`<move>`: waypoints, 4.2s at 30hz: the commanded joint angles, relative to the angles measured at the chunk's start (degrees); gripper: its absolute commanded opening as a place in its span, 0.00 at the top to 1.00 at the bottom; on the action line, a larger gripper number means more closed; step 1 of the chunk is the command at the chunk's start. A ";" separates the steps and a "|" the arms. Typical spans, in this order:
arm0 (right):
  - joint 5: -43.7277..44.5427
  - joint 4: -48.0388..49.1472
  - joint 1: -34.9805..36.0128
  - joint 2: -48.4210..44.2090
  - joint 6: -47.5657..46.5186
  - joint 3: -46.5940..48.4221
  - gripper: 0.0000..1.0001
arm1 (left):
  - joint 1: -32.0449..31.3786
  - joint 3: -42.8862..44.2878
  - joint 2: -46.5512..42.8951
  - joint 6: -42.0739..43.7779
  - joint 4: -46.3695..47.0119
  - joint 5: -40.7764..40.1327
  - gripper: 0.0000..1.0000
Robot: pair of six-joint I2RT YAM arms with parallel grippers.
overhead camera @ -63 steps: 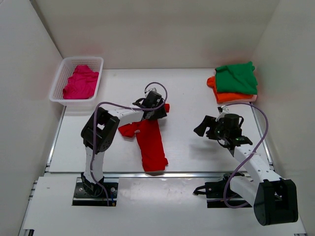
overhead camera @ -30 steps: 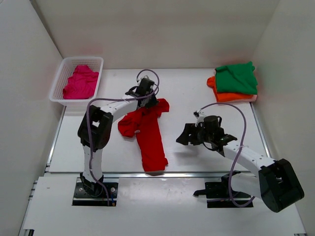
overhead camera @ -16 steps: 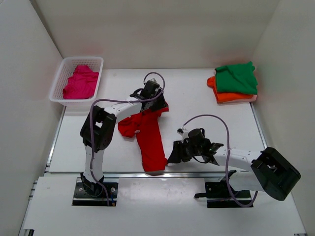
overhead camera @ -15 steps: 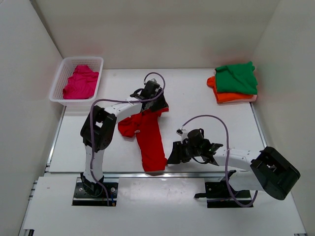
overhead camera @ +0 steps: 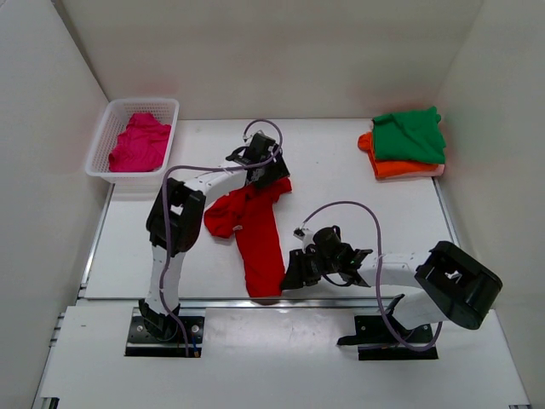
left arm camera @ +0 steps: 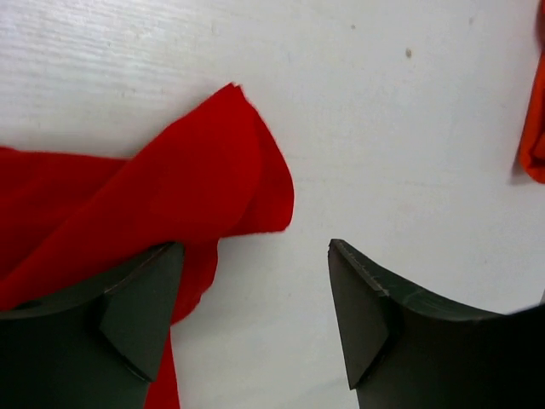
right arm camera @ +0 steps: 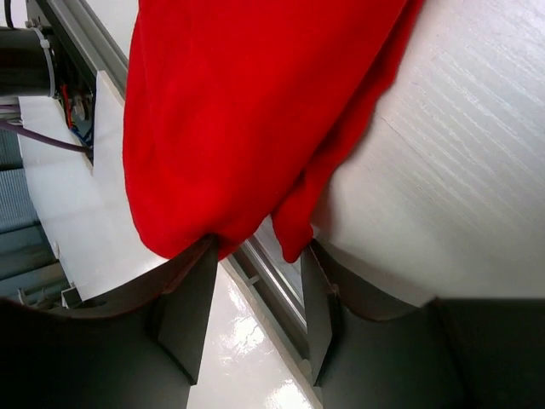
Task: Fold and stack the t-shirts
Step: Flatten out the tshirt
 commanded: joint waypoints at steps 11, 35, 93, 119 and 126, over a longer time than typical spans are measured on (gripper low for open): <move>0.21 0.76 -0.54 1.31 -1.03 1.60 0.82 | 4.62 19.72 15.03 -0.46 -9.80 -2.28 0.39; 0.12 -1.00 -2.75 -1.15 -3.49 0.89 0.83 | 15.88 2.92 -0.88 6.66 3.12 3.89 0.28; 9.79 -32.72 -35.78 -28.91 -21.24 19.17 1.00 | 21.06 20.60 -30.03 17.47 -20.28 0.31 1.00; -0.11 -62.25 -20.12 -39.83 -10.15 5.47 0.99 | 23.96 5.73 -49.31 15.97 -20.51 3.18 1.00; 0.38 -57.71 -29.37 -24.74 -22.99 15.80 0.69 | 24.67 3.28 -52.37 16.93 -28.42 2.83 1.00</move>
